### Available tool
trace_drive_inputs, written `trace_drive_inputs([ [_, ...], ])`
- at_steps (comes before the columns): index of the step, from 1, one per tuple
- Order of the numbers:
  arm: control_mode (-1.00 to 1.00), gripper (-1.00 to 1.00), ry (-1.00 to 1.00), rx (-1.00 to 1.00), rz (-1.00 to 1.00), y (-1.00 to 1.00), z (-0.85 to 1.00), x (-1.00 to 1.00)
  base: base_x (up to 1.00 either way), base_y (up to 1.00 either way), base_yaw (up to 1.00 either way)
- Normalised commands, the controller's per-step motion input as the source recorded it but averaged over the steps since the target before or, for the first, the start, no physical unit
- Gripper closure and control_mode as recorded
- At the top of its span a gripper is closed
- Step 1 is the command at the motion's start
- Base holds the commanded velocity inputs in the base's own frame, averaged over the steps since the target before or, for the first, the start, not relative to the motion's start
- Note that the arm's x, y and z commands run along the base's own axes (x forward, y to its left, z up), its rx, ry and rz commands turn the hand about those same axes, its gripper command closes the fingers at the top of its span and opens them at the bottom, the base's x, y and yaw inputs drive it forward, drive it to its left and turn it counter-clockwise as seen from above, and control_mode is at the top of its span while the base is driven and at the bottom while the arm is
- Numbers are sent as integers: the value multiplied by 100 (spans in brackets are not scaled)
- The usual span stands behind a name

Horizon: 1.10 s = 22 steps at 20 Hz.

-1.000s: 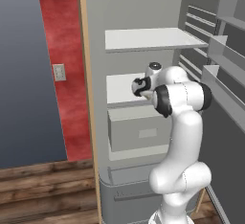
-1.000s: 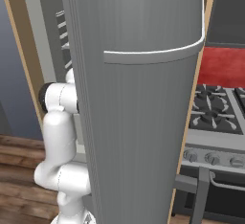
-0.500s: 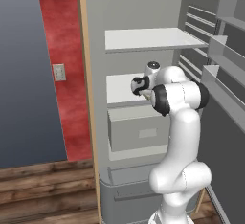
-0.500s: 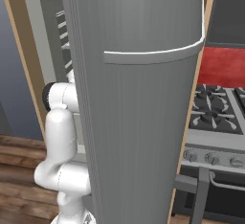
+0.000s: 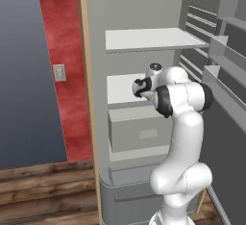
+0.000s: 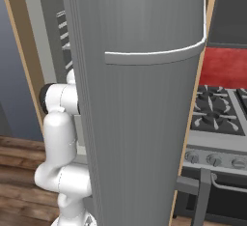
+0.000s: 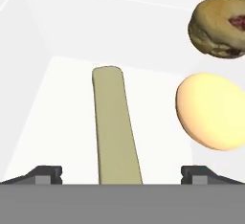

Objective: Pick the egg and butter from the fridge and place them by the bowl for mixing.

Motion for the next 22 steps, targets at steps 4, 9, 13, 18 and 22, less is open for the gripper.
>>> trace_drive_inputs([
  [4,-100,-100,0,0,0,0,0,6,0,0,0],
  [9,-100,-100,0,0,0,0,-12,18,0,0,0],
  [13,-100,-100,5,0,0,0,-55,0,0,0,0],
  [18,-100,100,3,0,0,1,-45,-2,0,0,0],
  [22,-100,100,0,0,0,0,0,0,0,0,0],
])
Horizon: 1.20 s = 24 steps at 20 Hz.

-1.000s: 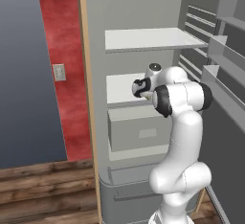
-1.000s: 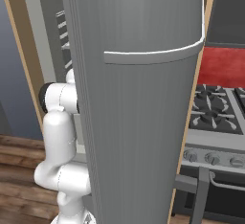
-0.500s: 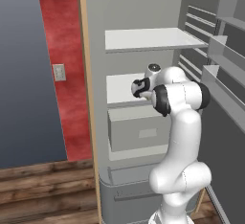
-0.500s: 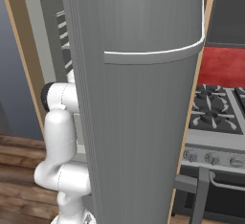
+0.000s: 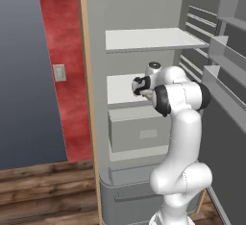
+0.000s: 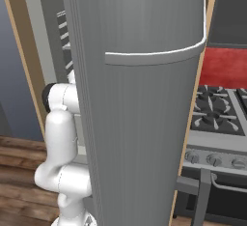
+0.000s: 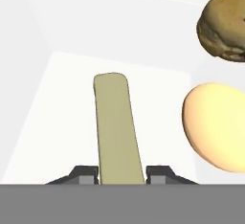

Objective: Pick the egg and butter from the fridge and place them by the bowl for mixing.

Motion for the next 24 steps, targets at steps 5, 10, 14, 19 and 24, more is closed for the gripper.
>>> trace_drive_inputs([
  [5,-100,100,-5,0,0,3,5,-9,0,0,0],
  [10,-100,100,-17,0,0,22,86,-62,0,0,0],
  [14,-100,100,-17,0,0,18,100,-100,0,0,0],
  [19,-100,100,-6,0,0,11,93,-100,0,0,0],
  [24,-100,100,-5,0,0,10,38,-100,0,0,0],
])
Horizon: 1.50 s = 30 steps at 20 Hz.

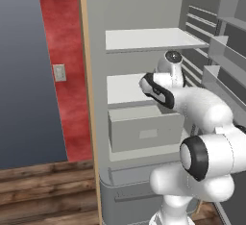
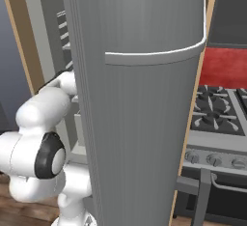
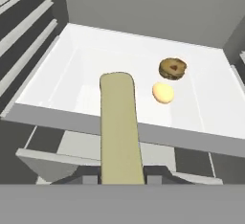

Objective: Pick the egg and butter from the fridge and place them by the bowl for mixing.

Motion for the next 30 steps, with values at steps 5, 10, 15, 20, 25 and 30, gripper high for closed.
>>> trace_drive_inputs([
  [5,-100,100,-2,0,-1,10,10,-100,0,0,0],
  [10,-100,100,-41,-9,-2,19,16,-92,0,0,0],
  [15,-100,100,-2,0,5,11,-6,-45,0,0,0],
  [20,100,100,0,0,0,0,0,0,-100,35,44],
  [25,100,100,0,0,0,0,0,0,-53,9,82],
  [30,100,100,0,0,0,0,0,0,-5,1,98],
])
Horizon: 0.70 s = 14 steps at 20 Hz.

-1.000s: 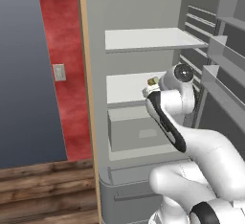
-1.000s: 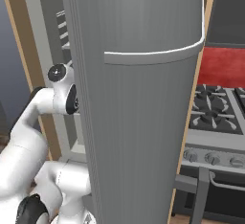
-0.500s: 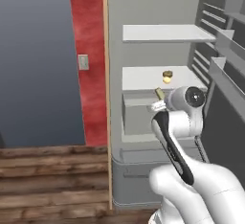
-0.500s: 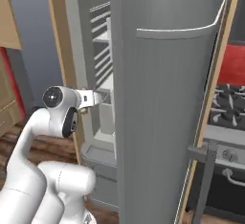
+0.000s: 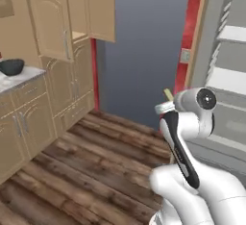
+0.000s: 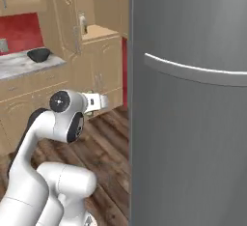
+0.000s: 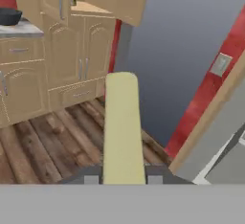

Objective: Pick the egg and butter from the fridge and place them by the bowl for mixing.

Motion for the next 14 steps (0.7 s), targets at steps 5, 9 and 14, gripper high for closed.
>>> trace_drive_inputs([
  [5,100,100,0,0,0,0,0,0,-6,29,93],
  [9,100,100,0,0,0,0,0,0,-5,49,85],
  [14,100,100,0,0,0,0,0,0,79,10,44],
])
